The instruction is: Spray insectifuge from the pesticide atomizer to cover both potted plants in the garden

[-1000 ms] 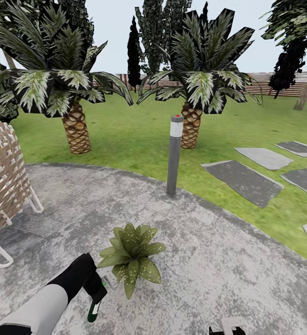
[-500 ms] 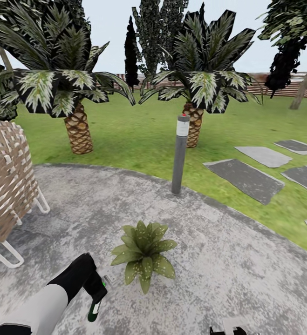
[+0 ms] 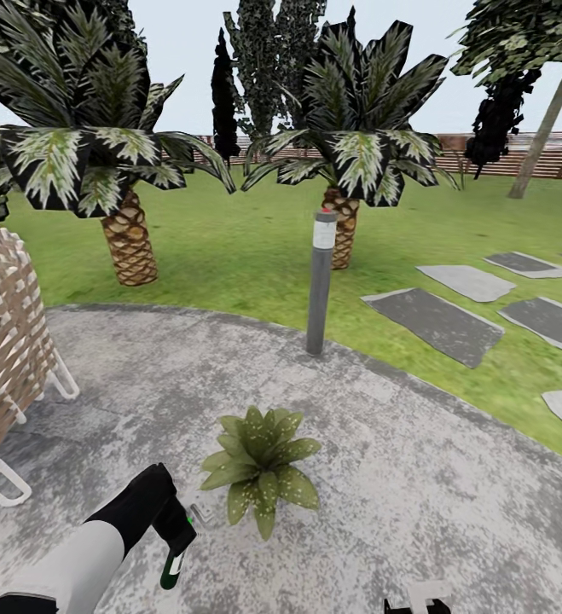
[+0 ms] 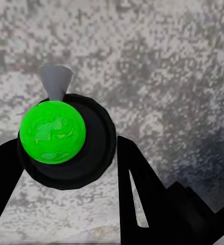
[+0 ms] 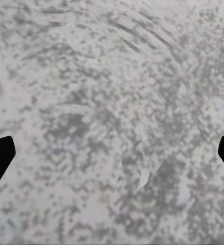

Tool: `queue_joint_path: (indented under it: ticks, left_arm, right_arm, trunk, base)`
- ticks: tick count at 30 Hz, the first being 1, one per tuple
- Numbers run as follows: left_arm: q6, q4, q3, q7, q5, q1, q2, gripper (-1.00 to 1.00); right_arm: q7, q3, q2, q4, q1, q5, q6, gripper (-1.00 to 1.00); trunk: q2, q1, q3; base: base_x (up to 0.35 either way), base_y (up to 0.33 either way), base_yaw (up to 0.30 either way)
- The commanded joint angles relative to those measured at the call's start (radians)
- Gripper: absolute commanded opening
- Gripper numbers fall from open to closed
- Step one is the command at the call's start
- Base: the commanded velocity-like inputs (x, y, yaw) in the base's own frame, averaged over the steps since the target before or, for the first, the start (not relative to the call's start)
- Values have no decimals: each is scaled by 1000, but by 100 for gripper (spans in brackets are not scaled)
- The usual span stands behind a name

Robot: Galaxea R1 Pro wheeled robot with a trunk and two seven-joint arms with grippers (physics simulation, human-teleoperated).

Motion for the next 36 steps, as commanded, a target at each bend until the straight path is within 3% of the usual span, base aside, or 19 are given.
queue_joint_path:
  ticks: [1,9,17,20,21,22,24,29,32,36]
  left_arm:
    - [4,-2,-4,-6,-4,0,1,-100]
    - [3,-2,-5,-6,-4,0,-1,-100]
    - [9,-41,-7,-11,-7,-12,3,-100]
    - [9,-51,-7,-31,-5,-23,53,-100]
    - [9,-52,-8,-75,-6,-39,78,-100]
    - [8,-52,-10,-133,-10,-63,97,-100]
    - [8,-53,-13,-173,-19,-89,107,-100]
    - [6,-54,-20,-186,-56,-91,103,-100]
    - [7,-53,-28,-189,-111,-88,97,-100]
    - [8,-42,-25,-189,-117,-86,95,-100]
  right_arm:
    - [-2,9,1,1,-1,-9,-3,100]
    - [-1,8,1,1,-1,-10,-3,100]
    - [-2,8,1,1,-1,-9,-3,100]
    - [-2,8,1,1,-1,-9,-3,100]
    - [-1,9,1,2,-1,-9,-3,100]
    - [0,9,0,4,-1,-8,-3,100]
    - [0,10,-1,6,-1,-8,-3,100]
    - [0,10,-2,6,-1,-8,-3,100]
    - [-1,8,-1,1,-1,-9,-3,100]
    - [-2,8,0,1,-1,-11,-3,100]
  trunk:
    - [0,0,-1]
    - [0,0,-1]
    - [0,0,-1]
    - [0,0,-1]
    - [0,0,-1]
    - [0,0,-1]
    - [0,0,-1]
    - [0,0,-1]
    - [0,0,-1]
    - [0,0,1]
  base:
    - [0,295,0]
    - [-29,288,-145]
    - [-16,31,-109]
    - [0,0,-1]
    - [0,0,0]
    - [0,0,0]
    - [0,0,0]
    - [0,0,0]
    - [0,2,-51]
    - [4,209,-256]
